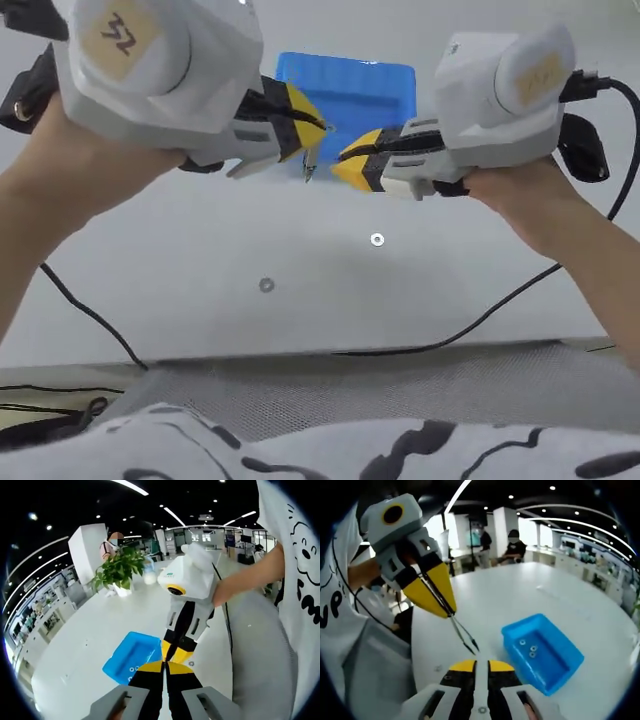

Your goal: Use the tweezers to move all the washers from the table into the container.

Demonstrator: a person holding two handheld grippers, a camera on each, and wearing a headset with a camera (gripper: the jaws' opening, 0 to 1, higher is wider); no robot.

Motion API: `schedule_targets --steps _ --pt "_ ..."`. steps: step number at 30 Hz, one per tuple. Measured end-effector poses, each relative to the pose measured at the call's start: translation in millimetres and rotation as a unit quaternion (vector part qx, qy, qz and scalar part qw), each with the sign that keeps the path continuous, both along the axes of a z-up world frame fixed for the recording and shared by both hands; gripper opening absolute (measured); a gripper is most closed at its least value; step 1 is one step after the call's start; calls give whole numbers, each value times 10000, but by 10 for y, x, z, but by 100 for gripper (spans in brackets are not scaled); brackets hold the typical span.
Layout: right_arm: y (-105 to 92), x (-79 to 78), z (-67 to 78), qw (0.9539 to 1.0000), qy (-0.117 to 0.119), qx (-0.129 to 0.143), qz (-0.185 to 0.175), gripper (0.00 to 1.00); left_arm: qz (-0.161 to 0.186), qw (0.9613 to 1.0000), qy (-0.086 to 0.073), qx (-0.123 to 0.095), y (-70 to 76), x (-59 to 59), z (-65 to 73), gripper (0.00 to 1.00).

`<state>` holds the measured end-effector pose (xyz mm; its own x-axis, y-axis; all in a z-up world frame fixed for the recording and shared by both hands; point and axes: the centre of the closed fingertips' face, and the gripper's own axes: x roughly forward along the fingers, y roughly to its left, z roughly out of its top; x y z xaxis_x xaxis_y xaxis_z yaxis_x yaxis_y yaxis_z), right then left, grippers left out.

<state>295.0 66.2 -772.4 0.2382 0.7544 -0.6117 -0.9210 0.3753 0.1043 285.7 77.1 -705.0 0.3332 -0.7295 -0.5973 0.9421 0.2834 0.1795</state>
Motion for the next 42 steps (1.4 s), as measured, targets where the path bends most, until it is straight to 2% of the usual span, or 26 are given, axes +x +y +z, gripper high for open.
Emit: schedule_targets --steps 4,8,13,21,24,25,27,32,36,40,41,42 --pt "-29 -172 16 9998 188 13 -113 9 165 9998 80 -86 86 -101 10 0" --pt "-80 -347 46 9993 267 -9 -255 8 265 9995 118 -89 149 -158 -7 0" --pt "-138 -489 128 9980 309 49 -543 8 338 9989 203 -237 181 -301 21 0" --pt "-150 -610 183 9958 252 91 -878 9 468 9981 295 -281 346 -497 -74 0" --pt "-138 -646 190 9941 270 186 -1037 8 498 9969 462 -405 399 -566 -147 0" --pt "-126 -680 178 9940 287 165 -1042 8 528 9960 519 -505 407 -583 -165 0" --pt "-116 -725 159 9936 284 133 -1082 8 493 9955 571 -572 416 -619 -193 0" --pt "-90 -818 162 9928 330 138 -1144 7 407 9954 622 -606 446 -675 -283 0" --pt "-91 -865 207 9927 307 91 -1167 7 404 9942 684 -729 472 -705 -344 0" --pt "-105 -878 243 9924 255 61 -1202 6 416 9957 615 -557 526 -731 -442 0" --pt "-105 -879 248 9924 242 60 -1204 6 431 9954 618 -584 539 -730 -453 0" --pt "-106 -882 250 9924 230 50 -1206 5 428 9943 688 -687 535 -740 -464 0"
